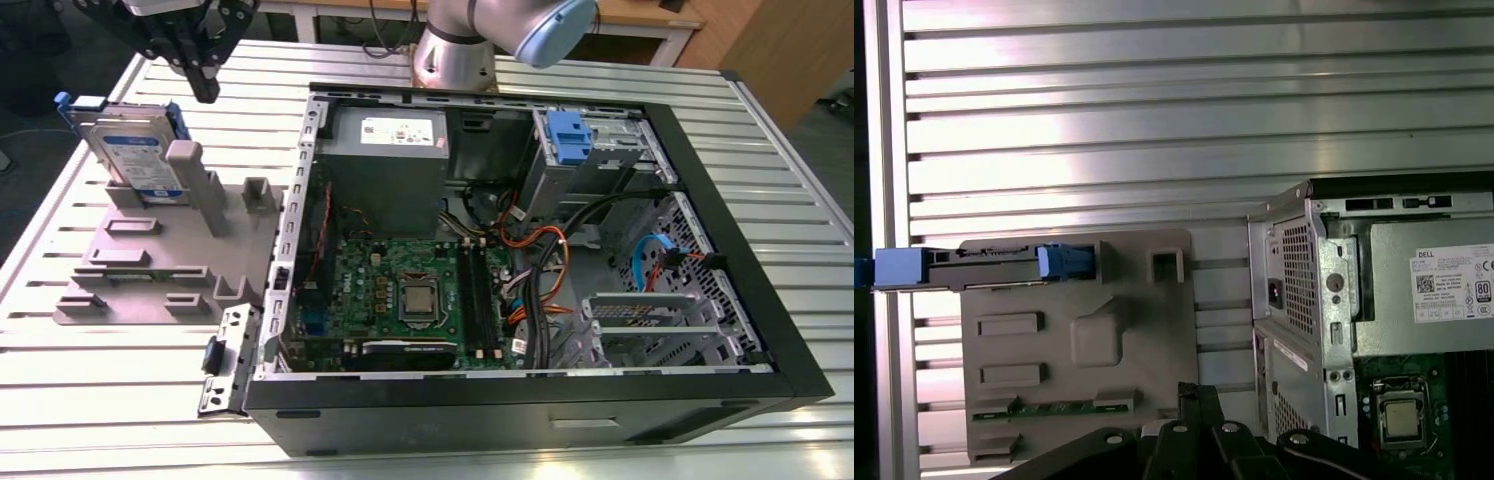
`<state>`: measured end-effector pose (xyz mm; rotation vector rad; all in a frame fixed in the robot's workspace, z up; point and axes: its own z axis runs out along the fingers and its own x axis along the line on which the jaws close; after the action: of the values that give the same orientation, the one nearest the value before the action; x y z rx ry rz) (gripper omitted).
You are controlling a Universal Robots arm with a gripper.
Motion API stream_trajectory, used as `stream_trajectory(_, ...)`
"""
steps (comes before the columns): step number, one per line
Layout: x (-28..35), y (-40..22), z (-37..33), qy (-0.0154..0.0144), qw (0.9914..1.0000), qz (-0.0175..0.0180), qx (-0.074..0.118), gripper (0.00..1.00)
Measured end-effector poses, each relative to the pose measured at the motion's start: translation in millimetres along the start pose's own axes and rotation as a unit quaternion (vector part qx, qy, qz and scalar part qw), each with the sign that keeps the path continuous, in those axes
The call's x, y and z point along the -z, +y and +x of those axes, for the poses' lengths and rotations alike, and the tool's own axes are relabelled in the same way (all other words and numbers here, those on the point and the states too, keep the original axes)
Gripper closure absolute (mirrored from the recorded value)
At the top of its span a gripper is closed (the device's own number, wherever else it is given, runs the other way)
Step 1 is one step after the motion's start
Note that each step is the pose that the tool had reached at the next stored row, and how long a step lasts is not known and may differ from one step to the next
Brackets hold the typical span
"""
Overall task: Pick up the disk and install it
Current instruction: 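Reach for the disk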
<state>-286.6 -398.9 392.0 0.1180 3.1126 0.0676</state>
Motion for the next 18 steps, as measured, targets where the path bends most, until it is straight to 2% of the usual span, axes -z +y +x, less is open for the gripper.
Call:
stream_trajectory(8, 0.0, -0.1, 0.6, 0.0000, 1.00000, 0.0000, 0.000, 0.89)
stream_trajectory(18, 0.0, 1.0, 7.2, 0.0000, 1.00000, 0.0000, 0.000, 0.89)
